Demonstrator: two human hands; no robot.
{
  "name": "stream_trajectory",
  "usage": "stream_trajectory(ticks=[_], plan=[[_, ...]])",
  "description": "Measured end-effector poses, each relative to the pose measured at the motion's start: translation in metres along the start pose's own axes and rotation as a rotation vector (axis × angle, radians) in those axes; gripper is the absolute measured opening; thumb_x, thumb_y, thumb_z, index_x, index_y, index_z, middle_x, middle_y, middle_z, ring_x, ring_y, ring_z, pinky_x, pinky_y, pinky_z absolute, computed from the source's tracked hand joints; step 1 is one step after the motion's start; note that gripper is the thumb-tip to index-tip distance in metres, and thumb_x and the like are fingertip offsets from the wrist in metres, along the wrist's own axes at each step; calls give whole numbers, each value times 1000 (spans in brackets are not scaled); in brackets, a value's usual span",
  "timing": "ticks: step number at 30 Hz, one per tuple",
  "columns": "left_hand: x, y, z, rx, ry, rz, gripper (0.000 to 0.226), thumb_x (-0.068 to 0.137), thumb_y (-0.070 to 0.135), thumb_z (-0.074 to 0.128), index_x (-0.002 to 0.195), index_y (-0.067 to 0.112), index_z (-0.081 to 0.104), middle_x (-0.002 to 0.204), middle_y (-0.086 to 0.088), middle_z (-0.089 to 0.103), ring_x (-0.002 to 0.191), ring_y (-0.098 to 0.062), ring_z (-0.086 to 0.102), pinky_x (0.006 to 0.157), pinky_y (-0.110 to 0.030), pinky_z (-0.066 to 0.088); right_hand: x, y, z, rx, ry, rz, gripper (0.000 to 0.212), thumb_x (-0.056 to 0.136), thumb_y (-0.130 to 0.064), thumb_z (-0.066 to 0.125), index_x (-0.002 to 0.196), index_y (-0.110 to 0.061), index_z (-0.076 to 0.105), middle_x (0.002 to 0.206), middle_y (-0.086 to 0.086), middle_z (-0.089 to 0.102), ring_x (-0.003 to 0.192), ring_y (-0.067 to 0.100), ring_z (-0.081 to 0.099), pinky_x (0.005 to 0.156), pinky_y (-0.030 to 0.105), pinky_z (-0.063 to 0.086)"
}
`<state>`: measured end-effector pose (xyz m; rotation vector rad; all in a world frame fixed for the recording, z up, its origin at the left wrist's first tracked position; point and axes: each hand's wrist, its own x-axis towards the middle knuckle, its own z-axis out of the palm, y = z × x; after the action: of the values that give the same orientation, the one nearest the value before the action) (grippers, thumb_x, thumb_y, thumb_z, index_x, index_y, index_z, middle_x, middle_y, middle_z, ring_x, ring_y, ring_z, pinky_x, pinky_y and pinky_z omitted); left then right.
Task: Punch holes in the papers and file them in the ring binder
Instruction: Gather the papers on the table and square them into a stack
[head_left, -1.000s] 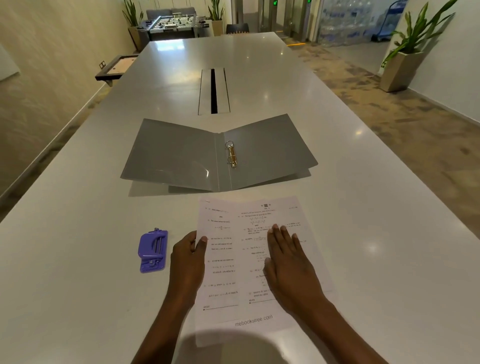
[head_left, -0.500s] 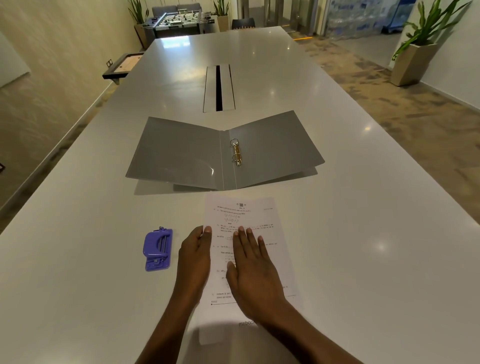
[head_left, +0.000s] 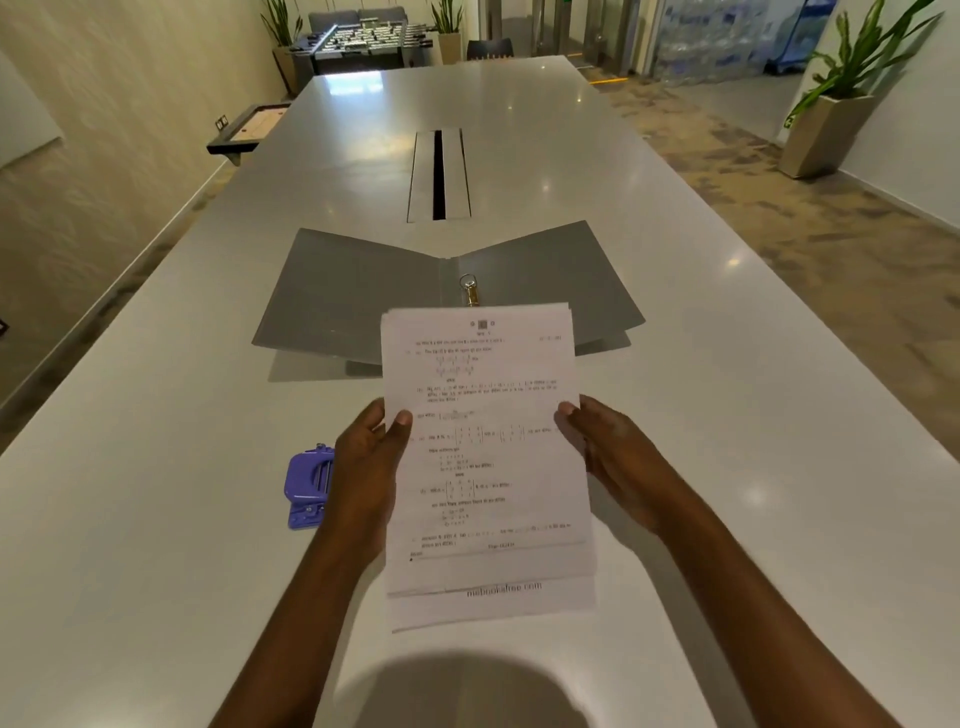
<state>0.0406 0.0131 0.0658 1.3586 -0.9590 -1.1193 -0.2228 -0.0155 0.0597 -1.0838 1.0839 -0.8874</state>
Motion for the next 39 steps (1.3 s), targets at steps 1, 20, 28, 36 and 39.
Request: stream_trajectory(ticks=[1, 20, 28, 36, 39], plan=[[2, 5, 2, 3, -18, 24, 17, 106, 22, 58, 120, 26, 67, 105, 6, 83, 92, -18, 82, 72, -34, 68, -1, -2, -3, 43, -76, -1, 46, 105, -37, 56, 146, -18, 55, 143, 4, 66, 125, 25, 68, 107, 47, 50], [20, 51, 23, -63, -191, 154, 21, 99, 17, 66, 118, 23, 71, 114, 4, 82, 104, -23, 79, 88, -43, 65, -8, -45, 7, -55, 134, -296, 32, 91, -37, 66, 114, -16, 76, 111, 5, 81, 99, 35, 76, 95, 63, 57], [19, 31, 23, 13, -174, 133, 21, 94, 19, 74, 114, 25, 73, 110, 3, 83, 101, -23, 80, 88, -47, 65, -5, -24, 8, -127, 115, -286, 22, 101, -25, 62, 119, -20, 73, 109, -3, 81, 94, 24, 77, 80, 38, 64], [19, 13, 25, 39, -194, 77, 27, 90, 16, 79, 117, 19, 73, 109, 1, 83, 99, -24, 80, 89, -48, 65, 2, -1, 10, -135, 103, -221, 27, 98, -23, 70, 124, -20, 71, 113, -4, 80, 100, 21, 77, 81, 33, 65], [19, 6, 23, 59, -198, 70, 26, 93, 15, 76, 117, 23, 73, 107, 6, 83, 98, -22, 80, 88, -47, 66, 3, 4, 10, -149, 106, -210, 28, 97, -23, 72, 125, -21, 70, 113, -6, 80, 100, 18, 77, 79, 31, 65]])
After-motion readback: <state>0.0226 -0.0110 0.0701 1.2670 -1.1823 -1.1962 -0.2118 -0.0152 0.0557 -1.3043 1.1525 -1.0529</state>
